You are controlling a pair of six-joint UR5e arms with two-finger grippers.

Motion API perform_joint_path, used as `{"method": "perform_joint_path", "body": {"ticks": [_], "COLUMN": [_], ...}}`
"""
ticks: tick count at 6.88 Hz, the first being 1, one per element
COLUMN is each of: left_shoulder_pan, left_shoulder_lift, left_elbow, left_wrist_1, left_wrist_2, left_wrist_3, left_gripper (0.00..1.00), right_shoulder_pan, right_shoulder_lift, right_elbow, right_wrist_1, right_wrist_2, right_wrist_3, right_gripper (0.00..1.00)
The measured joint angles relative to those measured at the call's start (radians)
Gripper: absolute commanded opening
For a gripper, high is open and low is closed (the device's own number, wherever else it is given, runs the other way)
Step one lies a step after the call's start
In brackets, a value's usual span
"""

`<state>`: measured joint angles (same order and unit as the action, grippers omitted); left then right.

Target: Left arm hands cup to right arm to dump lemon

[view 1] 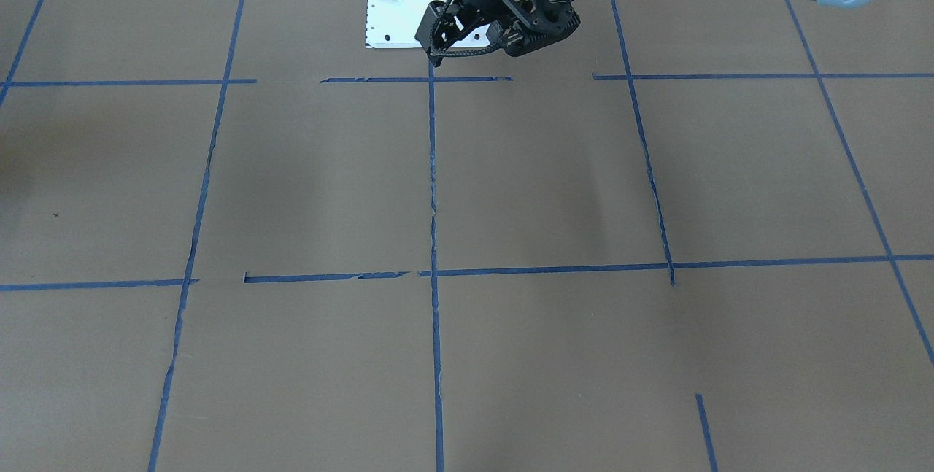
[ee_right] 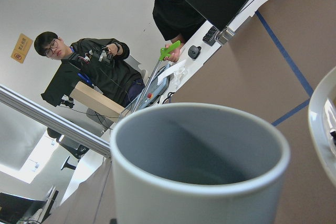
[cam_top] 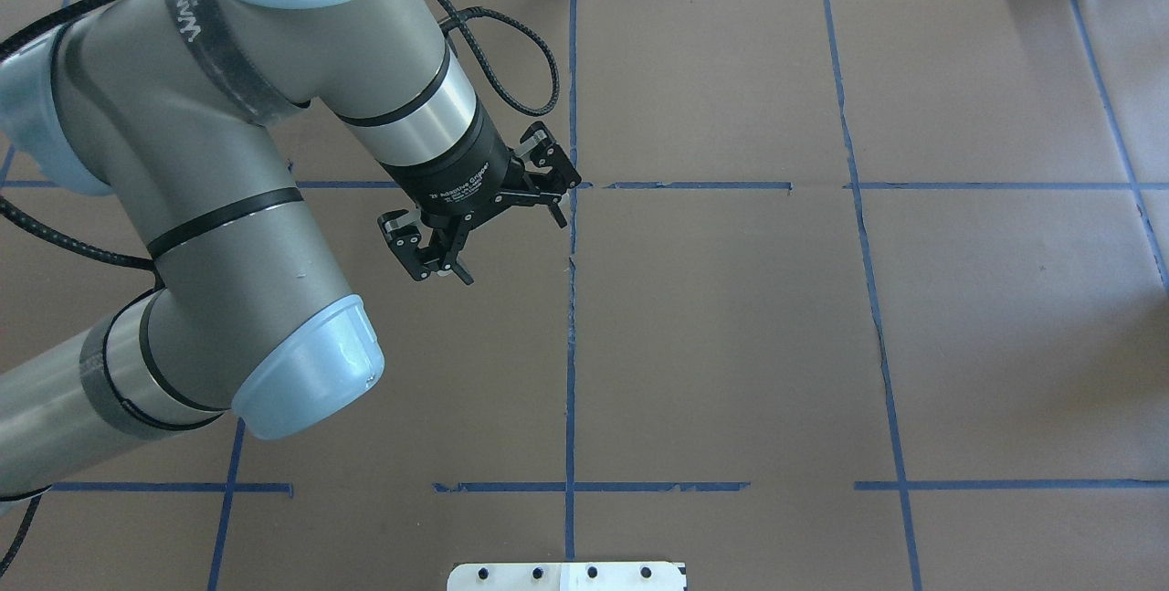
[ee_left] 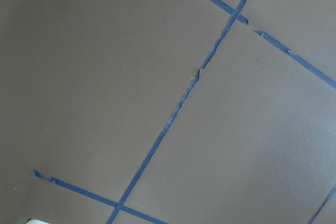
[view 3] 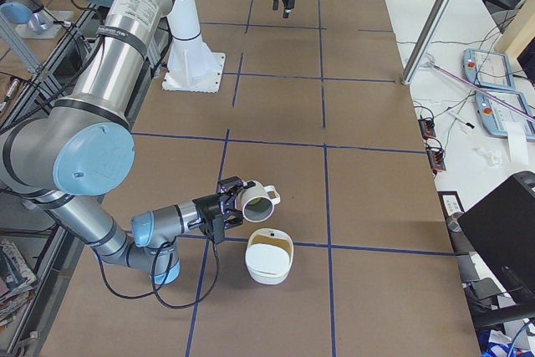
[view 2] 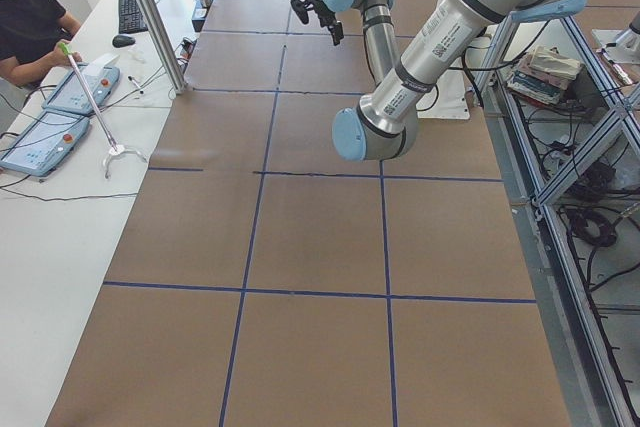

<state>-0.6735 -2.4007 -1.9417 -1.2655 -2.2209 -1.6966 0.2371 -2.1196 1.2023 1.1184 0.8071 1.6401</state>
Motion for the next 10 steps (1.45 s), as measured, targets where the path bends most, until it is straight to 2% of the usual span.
{"method": "perform_joint_path", "body": {"ticks": [4,8,10], "left_shoulder_pan": [0.001,0.002,0.003], "left_shoulder_lift": [0.002,0.002,0.001], "left_elbow": [0.0,0.0,0.0], "left_wrist_1": [0.0,0.0,0.0], "left_wrist_2": [0.001,0.004,0.038], "left_wrist_3": [0.0,0.0,-0.001], "left_gripper": [1.0,1.0,1.0], "right_shoulder_pan": [0.041,0.1,0.107], "right_shoulder_lift": [0.047,0.061,0.083], "right_elbow": [-0.076,-0.108,-0.11], "right_wrist_1": [0.114,0.178,0.236], "right_wrist_2": [0.0,-0.001,-0.006], "right_wrist_3": [0.257,0.48,0.594], "right_gripper": [0.0,0.01,0.01]}}
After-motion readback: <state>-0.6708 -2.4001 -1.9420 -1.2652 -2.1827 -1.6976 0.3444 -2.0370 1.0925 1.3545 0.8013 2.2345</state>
